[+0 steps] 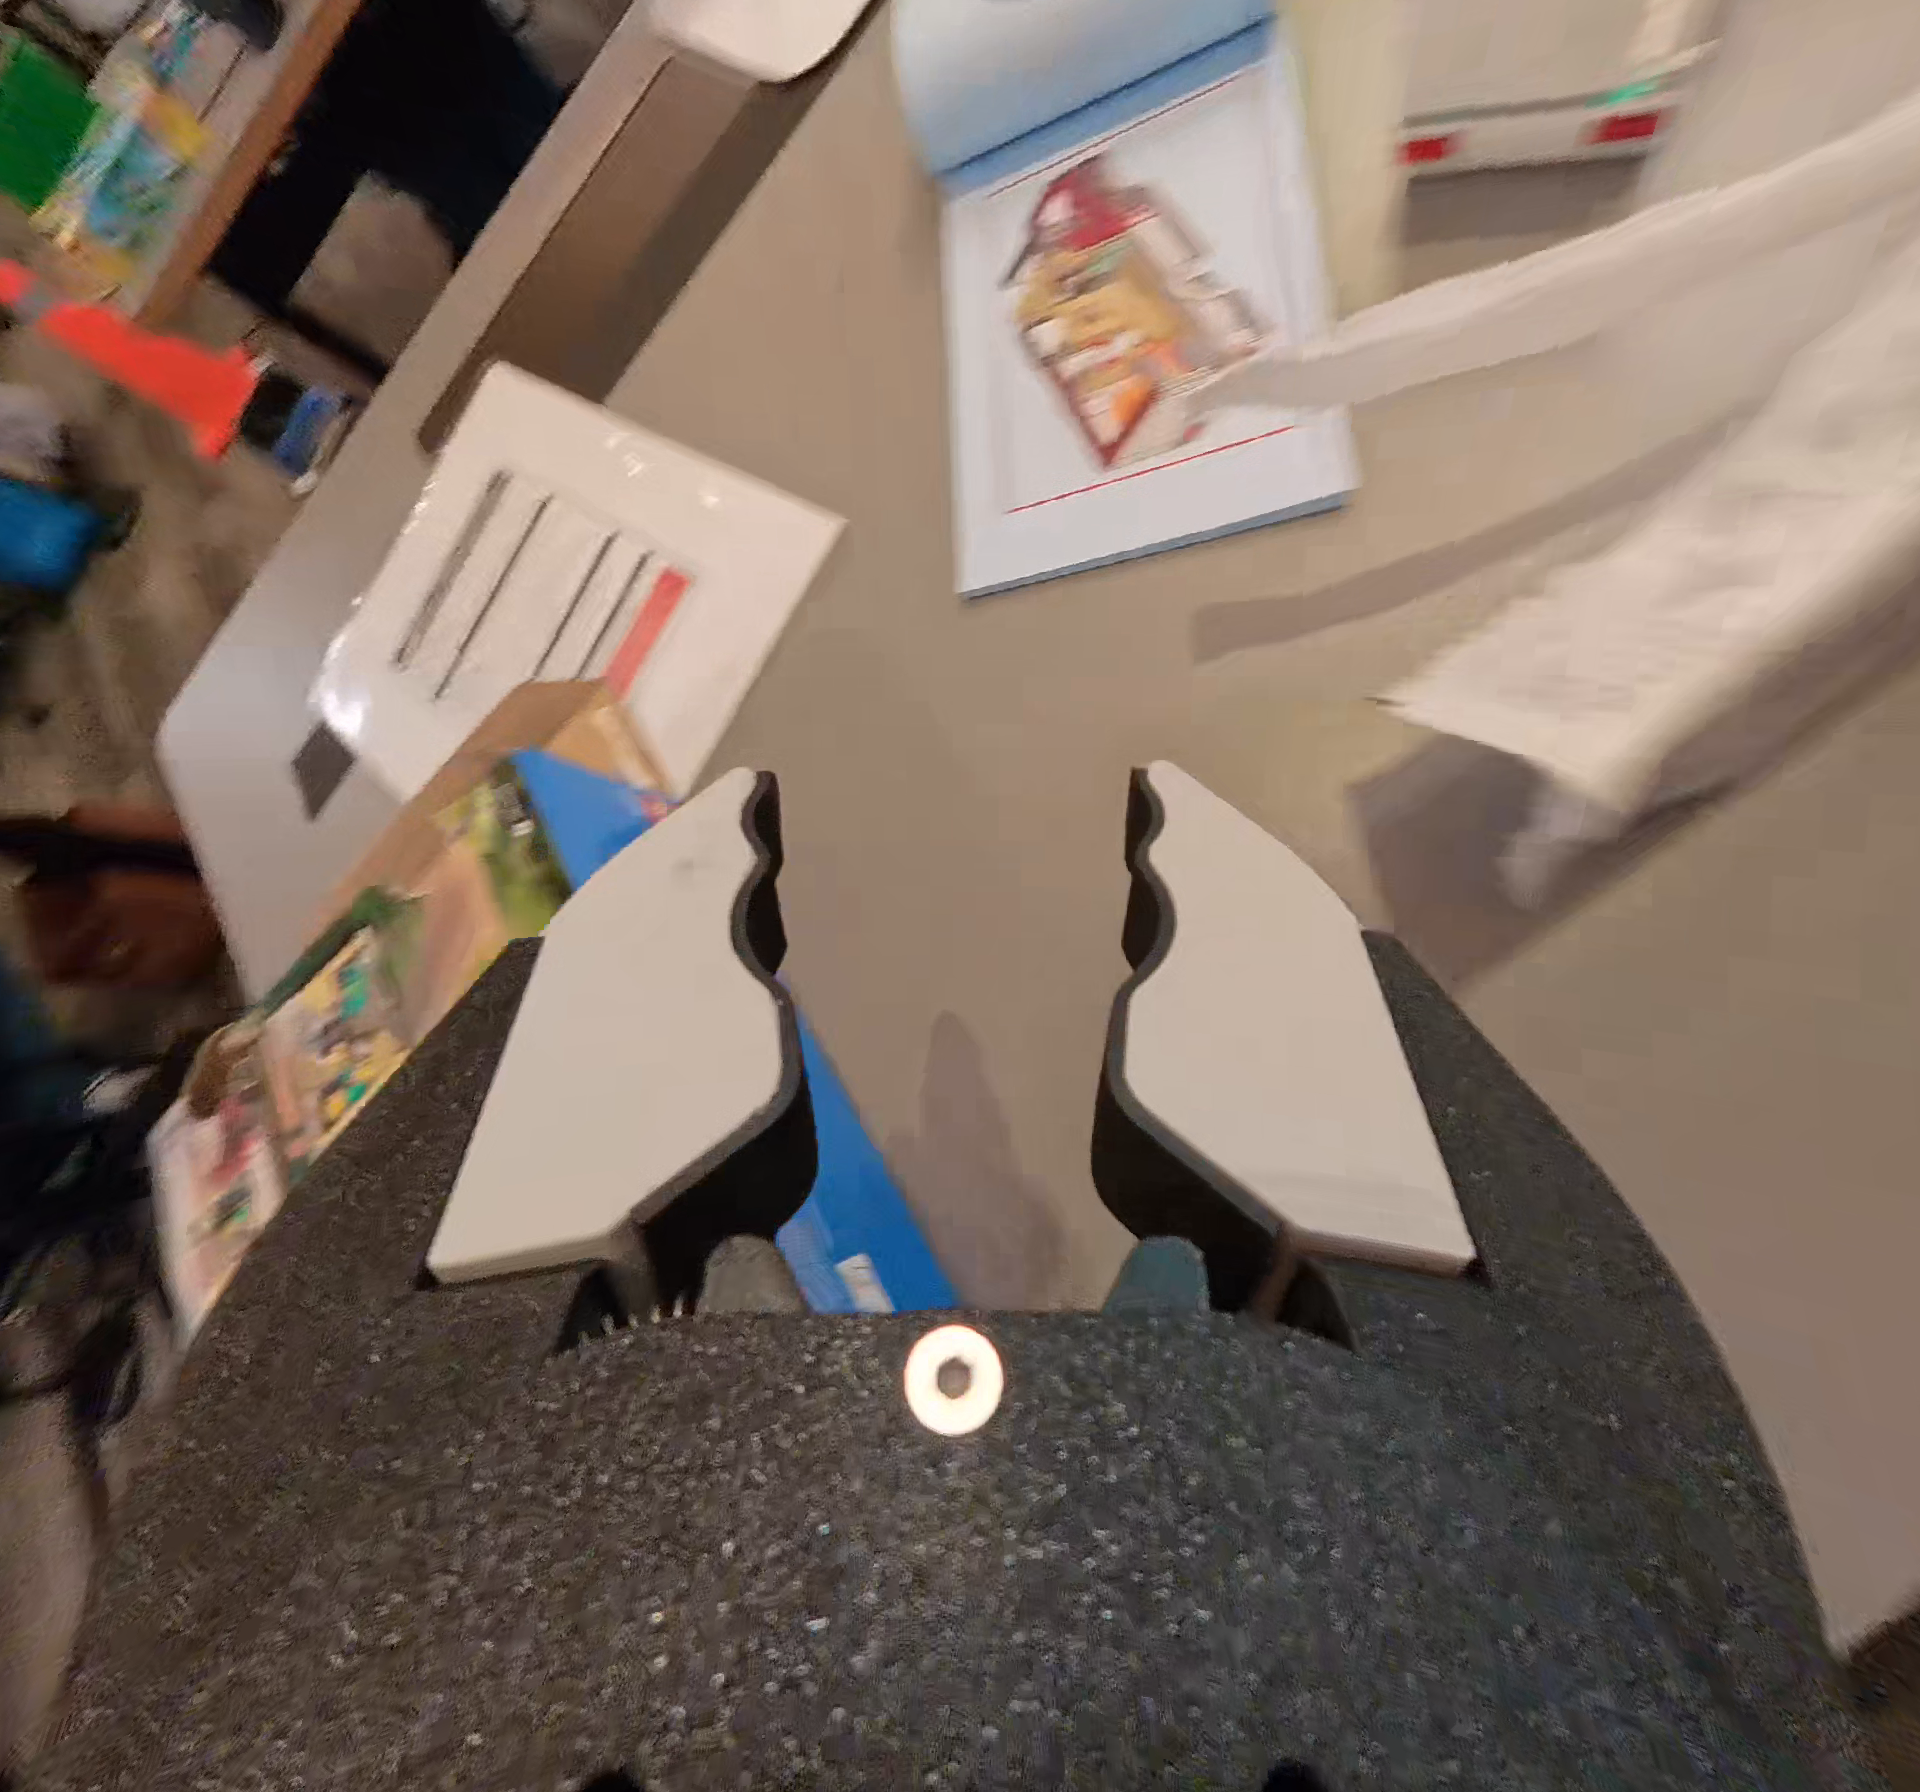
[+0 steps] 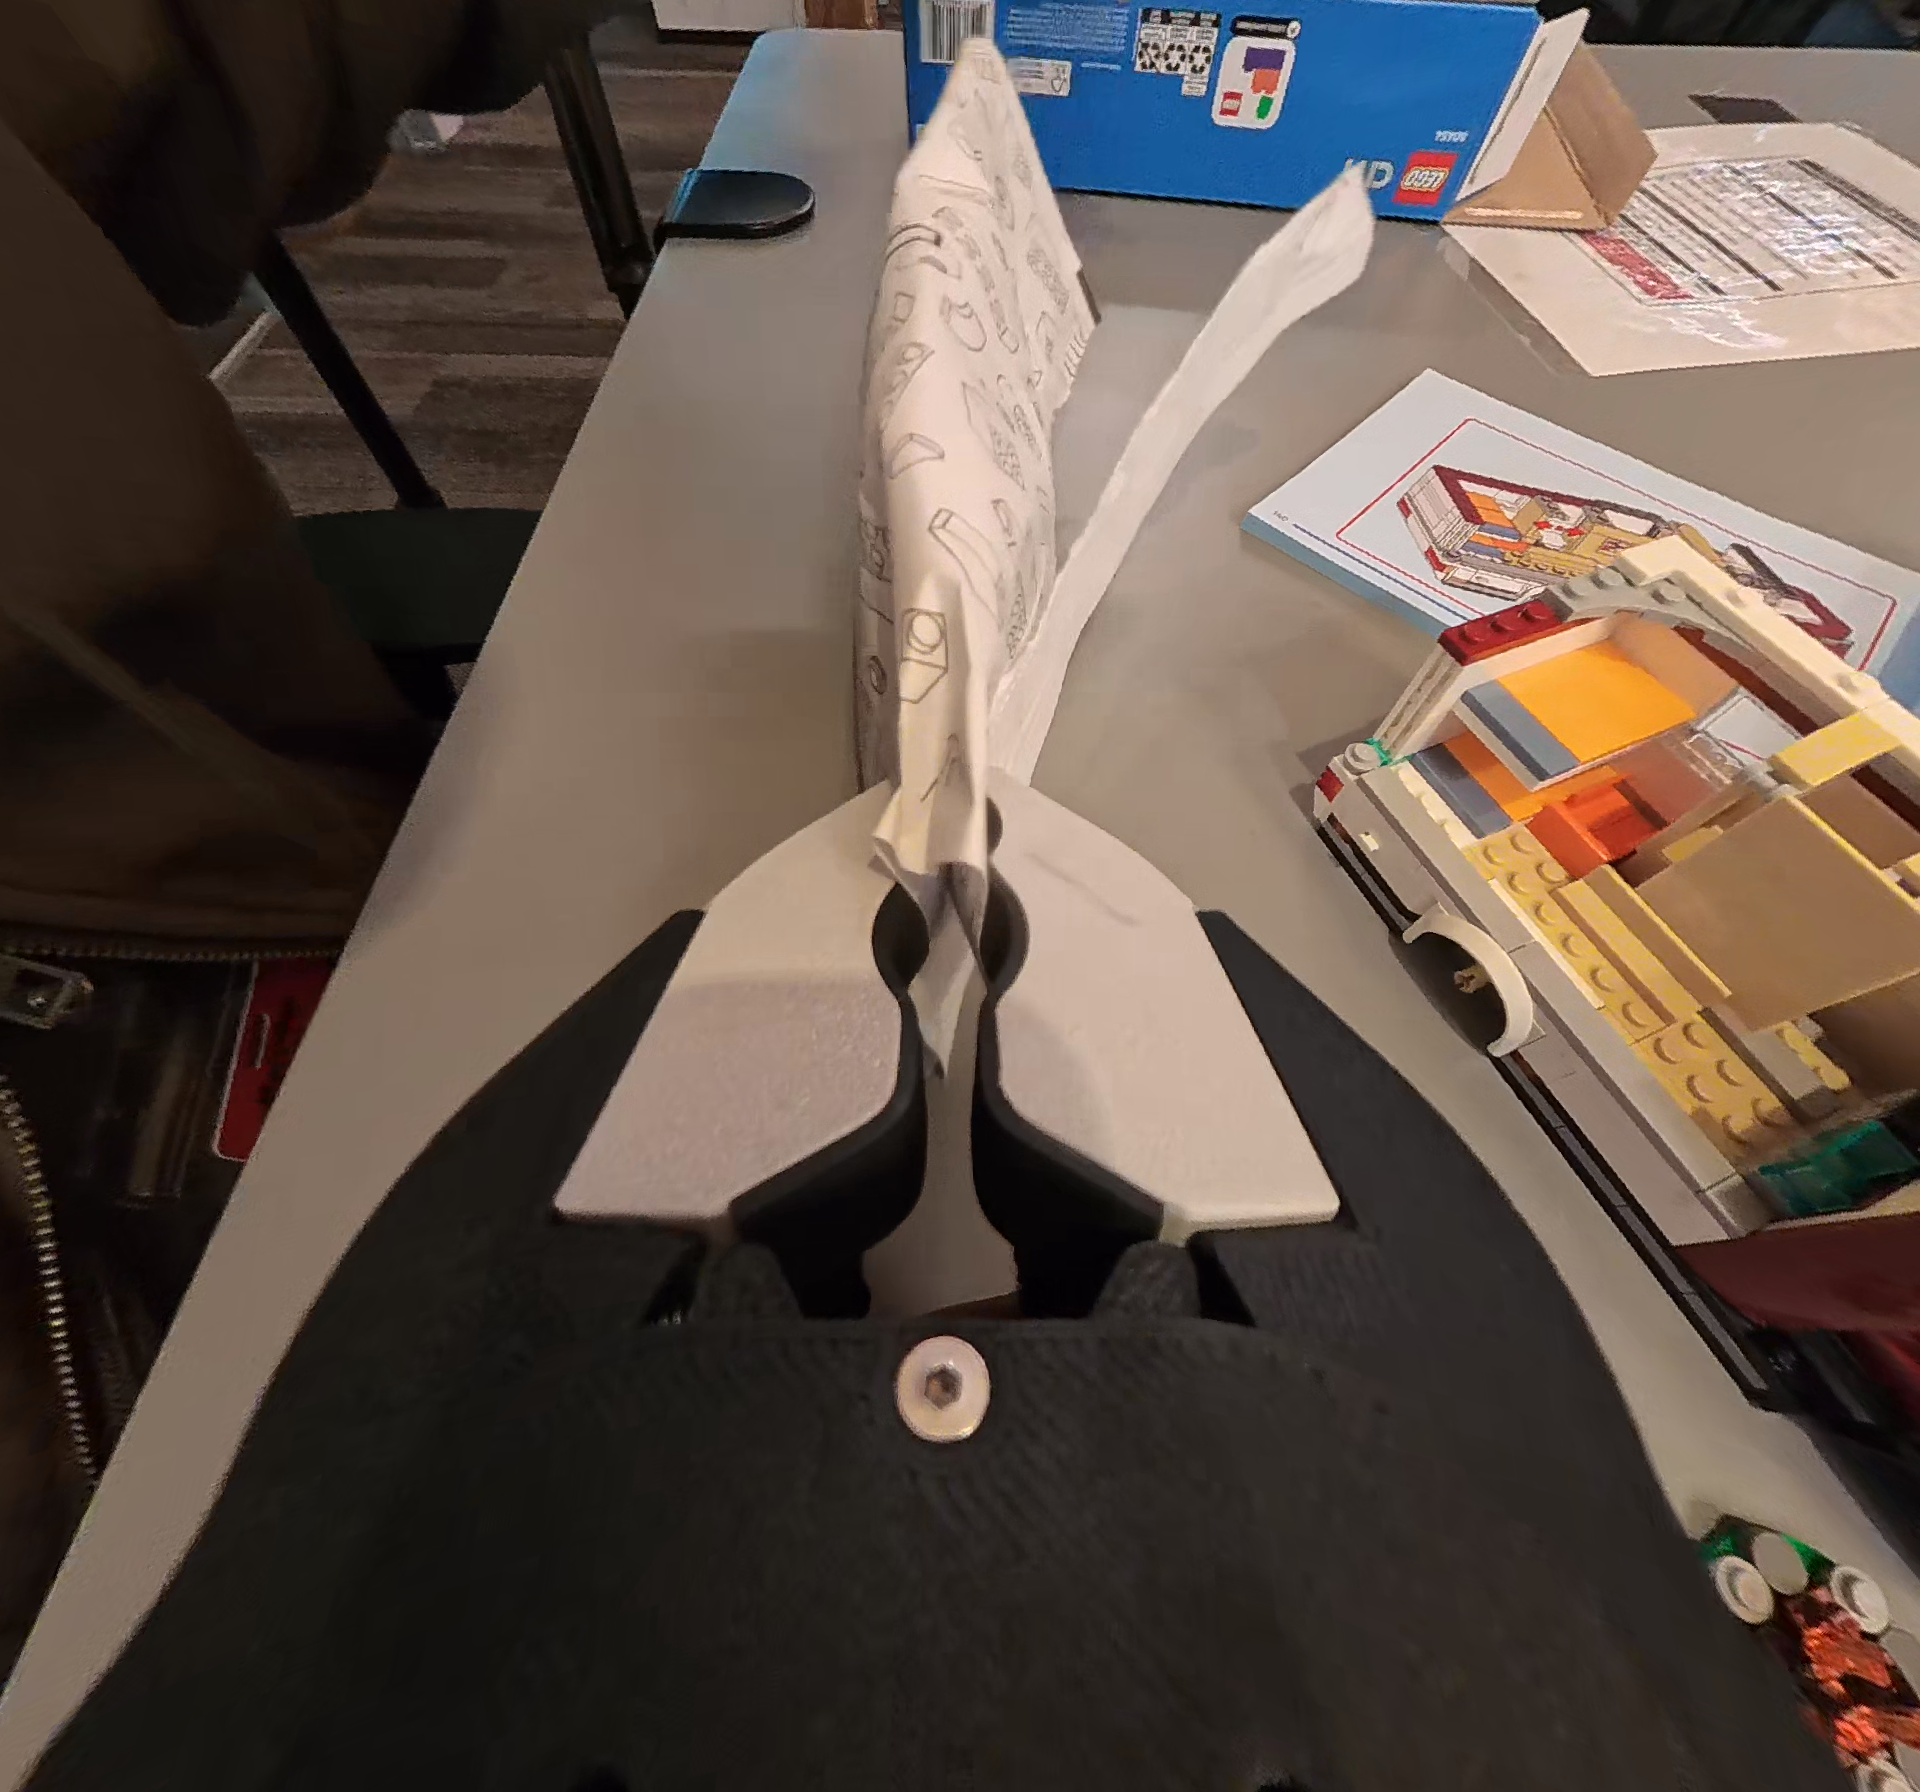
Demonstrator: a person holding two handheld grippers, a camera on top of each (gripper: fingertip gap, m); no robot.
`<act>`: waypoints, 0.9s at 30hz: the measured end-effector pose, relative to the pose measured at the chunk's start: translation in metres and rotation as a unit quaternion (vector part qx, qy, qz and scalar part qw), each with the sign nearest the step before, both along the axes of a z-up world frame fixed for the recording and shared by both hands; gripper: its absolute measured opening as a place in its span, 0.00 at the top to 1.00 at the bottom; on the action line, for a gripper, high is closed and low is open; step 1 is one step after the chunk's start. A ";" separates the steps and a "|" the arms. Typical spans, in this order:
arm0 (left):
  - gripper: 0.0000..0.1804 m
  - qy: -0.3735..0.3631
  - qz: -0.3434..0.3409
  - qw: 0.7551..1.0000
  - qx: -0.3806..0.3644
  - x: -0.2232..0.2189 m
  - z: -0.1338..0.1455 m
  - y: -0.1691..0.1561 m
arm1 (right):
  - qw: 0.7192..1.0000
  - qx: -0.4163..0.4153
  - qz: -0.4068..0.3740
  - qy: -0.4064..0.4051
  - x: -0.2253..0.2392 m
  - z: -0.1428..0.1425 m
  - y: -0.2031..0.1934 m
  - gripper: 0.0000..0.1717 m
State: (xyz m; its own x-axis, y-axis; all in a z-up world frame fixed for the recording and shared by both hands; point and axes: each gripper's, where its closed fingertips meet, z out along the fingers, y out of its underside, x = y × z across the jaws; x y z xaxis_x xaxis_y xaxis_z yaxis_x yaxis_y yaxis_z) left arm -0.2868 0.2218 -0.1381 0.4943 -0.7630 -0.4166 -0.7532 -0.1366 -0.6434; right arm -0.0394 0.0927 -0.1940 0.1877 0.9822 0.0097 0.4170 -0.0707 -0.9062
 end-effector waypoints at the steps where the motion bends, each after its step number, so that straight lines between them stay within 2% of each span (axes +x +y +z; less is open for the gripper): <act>1: 0.65 0.009 0.013 1.000 -0.001 -0.006 0.000 0.013 | 1.000 -0.003 0.000 0.002 0.000 0.000 0.000 0.98; 5: 0.63 0.024 0.060 0.996 -0.061 -0.023 -0.009 0.065 | 1.000 -0.005 -0.002 0.003 -0.001 0.000 0.000 0.98; 7: 0.62 0.027 0.054 0.994 -0.096 -0.019 -0.018 0.083 | 1.000 -0.009 -0.007 0.004 -0.001 0.000 0.001 0.98; 8: 0.62 0.010 0.018 0.992 -0.121 -0.006 -0.021 0.083 | 1.000 -0.013 -0.009 0.006 -0.001 0.000 0.001 0.98; 10: 0.62 -0.050 -0.102 0.978 -0.173 0.034 -0.019 0.061 | 1.000 -0.020 -0.014 0.010 -0.001 0.000 0.003 0.98; 13: 0.59 -0.141 -0.271 0.916 -0.259 0.080 0.001 0.007 | 0.999 -0.032 -0.018 0.015 -0.001 0.000 0.005 0.99; 15: 0.55 -0.181 -0.341 0.868 -0.311 0.095 0.017 -0.022 | 0.999 -0.041 -0.022 0.018 0.000 0.000 0.006 0.99; 16: 0.53 -0.182 -0.366 0.853 -0.324 0.100 0.021 -0.033 | 0.998 -0.045 -0.025 0.019 0.000 0.000 0.008 0.99; 18: 0.49 -0.151 -0.393 0.842 -0.338 0.108 0.020 -0.049 | 0.998 -0.054 -0.032 0.022 0.001 0.000 0.010 0.98; 21: 0.44 -0.065 -0.419 0.837 -0.345 0.122 0.008 -0.074 | 0.997 -0.069 -0.039 0.026 0.002 0.000 0.012 0.98; 24: 0.40 0.053 -0.424 0.841 -0.332 0.136 -0.014 -0.088 | 0.997 -0.067 -0.034 0.025 0.002 0.000 0.011 0.98; 27: 0.37 0.148 -0.434 0.833 -0.311 0.148 -0.035 -0.093 | 0.998 -0.060 -0.025 0.019 0.000 0.000 0.007 0.99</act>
